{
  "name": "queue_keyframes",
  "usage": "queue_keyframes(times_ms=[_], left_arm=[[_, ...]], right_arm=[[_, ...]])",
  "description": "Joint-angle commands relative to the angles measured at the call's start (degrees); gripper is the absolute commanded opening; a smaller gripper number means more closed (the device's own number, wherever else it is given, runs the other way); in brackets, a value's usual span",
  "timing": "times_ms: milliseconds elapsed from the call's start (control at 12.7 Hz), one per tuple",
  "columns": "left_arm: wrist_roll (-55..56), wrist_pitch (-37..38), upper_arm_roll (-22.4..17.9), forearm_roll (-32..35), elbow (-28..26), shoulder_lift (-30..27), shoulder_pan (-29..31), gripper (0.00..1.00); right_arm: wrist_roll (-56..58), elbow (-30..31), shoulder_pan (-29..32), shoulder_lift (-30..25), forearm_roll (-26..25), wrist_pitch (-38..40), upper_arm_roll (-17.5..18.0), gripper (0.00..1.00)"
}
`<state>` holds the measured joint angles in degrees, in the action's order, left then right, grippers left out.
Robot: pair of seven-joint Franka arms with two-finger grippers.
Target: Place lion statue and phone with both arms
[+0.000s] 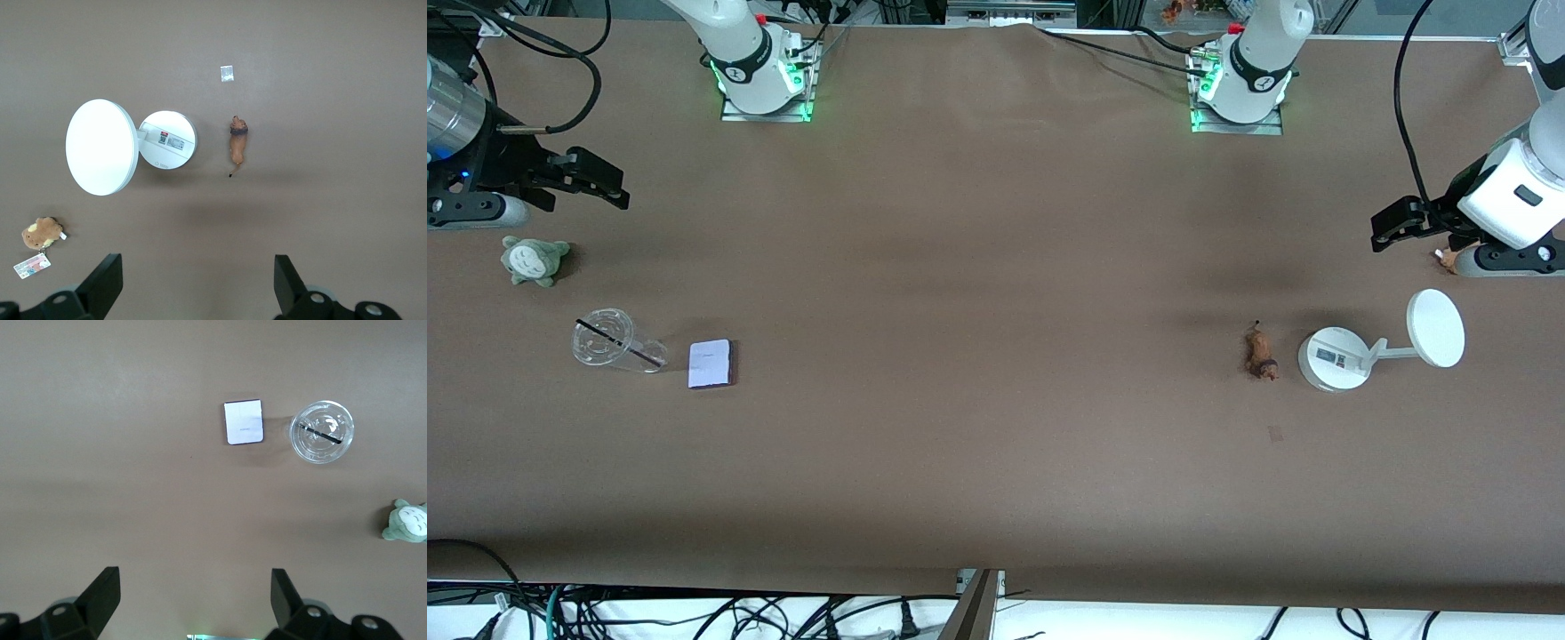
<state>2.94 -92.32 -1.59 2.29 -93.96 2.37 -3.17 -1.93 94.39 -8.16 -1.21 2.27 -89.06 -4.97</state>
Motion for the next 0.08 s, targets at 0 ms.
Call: queue_keyframes(times_ms=[0], left_arm=[[0.2,0.9,-0.2,0.7,0.1,-0.9,-0.4,1.00]], right_arm=[[-0.4,1.1,1.0,-1.0,-0.4,-0.7,1.1,1.00]])
